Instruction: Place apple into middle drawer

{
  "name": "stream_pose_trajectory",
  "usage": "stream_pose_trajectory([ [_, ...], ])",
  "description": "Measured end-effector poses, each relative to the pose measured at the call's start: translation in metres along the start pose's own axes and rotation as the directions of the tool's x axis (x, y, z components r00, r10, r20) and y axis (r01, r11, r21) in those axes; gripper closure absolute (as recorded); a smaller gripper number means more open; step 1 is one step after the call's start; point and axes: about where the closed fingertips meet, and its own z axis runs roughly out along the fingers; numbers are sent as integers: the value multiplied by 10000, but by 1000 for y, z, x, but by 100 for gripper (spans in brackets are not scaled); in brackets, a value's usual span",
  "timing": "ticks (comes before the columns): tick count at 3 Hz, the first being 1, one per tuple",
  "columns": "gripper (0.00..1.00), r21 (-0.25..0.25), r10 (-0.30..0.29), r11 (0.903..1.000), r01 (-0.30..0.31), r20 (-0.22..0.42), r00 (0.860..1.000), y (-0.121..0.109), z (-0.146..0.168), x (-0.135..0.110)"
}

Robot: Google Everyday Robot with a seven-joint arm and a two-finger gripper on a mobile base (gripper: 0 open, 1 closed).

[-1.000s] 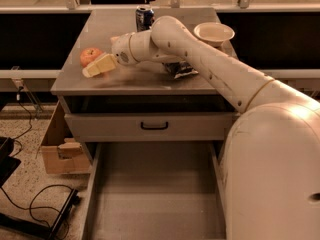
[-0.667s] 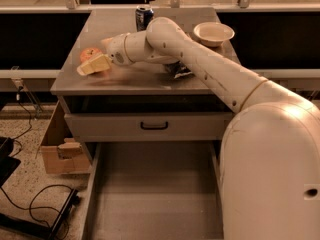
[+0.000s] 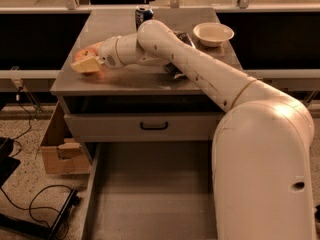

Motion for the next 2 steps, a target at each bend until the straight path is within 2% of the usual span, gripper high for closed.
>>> stream_pose_trajectory([
  [1,94,0,0,10000,0,0,10000,0,0,-1],
  [2,100,0,0,10000,0,0,10000,0,-1,-2],
])
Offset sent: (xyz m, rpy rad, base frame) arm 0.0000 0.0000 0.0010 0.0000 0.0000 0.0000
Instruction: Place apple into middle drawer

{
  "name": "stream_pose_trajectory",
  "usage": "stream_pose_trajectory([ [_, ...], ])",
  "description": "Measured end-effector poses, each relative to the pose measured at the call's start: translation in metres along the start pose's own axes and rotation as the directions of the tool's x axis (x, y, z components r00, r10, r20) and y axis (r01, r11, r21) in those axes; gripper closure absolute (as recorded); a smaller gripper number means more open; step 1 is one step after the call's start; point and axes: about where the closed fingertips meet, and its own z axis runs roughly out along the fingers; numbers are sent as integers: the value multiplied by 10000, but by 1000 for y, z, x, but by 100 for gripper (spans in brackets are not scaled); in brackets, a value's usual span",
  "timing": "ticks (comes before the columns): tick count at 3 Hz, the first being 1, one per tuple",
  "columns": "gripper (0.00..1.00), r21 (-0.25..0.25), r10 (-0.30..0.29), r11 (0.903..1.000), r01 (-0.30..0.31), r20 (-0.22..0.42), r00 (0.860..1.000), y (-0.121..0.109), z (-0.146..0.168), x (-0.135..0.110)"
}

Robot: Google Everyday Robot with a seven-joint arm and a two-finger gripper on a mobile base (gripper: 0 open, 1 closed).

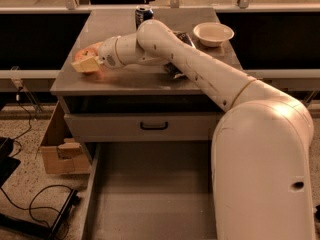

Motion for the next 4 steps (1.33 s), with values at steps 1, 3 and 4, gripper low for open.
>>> stream_pose_trajectory([
  [1,100,0,0,10000,0,0,10000,0,0,0],
  [3,100,0,0,10000,0,0,10000,0,-1,-1],
  [4,100,0,-1,10000,1,0,10000,0,-1,-2],
])
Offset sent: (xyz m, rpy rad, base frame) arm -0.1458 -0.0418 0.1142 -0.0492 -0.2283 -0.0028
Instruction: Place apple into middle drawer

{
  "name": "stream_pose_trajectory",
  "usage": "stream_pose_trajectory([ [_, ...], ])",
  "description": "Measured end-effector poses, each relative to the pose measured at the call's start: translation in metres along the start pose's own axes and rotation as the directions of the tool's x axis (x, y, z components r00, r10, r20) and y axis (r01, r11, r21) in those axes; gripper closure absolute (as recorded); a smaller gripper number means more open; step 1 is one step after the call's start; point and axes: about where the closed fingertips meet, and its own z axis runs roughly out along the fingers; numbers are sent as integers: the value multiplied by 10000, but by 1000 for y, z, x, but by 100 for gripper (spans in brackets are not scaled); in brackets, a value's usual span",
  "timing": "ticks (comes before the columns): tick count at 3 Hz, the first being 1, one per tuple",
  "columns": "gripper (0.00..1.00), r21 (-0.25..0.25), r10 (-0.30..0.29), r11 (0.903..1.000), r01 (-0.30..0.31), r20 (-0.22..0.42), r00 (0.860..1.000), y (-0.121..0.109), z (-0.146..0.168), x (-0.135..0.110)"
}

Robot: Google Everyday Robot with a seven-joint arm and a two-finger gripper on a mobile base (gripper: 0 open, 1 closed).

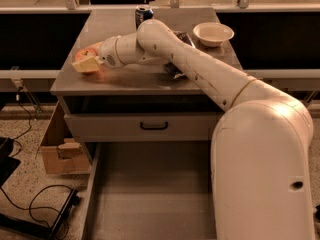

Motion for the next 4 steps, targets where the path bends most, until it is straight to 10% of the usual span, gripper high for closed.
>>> stream_pose_trajectory([
  [1,100,0,0,10000,0,0,10000,0,0,0],
  [4,35,-24,1,10000,-1,-1,10000,1,1,-1],
])
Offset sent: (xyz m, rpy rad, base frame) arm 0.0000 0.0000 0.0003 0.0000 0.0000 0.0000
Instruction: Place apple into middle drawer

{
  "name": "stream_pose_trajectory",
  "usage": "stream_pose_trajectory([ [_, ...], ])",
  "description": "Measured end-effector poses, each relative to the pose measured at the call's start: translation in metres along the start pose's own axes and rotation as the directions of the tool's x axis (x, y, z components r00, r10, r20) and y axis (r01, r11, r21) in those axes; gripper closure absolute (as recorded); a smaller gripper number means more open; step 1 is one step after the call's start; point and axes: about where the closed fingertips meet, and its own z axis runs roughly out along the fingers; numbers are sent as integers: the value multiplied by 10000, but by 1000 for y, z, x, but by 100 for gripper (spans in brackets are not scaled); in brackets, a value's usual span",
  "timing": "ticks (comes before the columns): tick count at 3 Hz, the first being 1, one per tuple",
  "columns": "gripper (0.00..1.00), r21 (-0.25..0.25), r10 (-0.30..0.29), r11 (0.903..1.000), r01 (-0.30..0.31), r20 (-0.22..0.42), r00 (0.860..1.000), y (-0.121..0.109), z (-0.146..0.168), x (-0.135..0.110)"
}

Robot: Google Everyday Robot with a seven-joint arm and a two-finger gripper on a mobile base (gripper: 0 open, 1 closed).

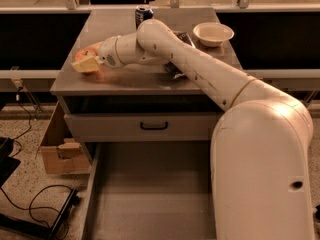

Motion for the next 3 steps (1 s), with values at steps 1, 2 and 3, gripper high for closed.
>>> stream_pose_trajectory([
  [1,12,-1,0,10000,0,0,10000,0,0,0],
  [2,0,-1,0,10000,0,0,10000,0,0,0],
  [3,19,-53,3,10000,-3,-3,10000,2,3,0],
])
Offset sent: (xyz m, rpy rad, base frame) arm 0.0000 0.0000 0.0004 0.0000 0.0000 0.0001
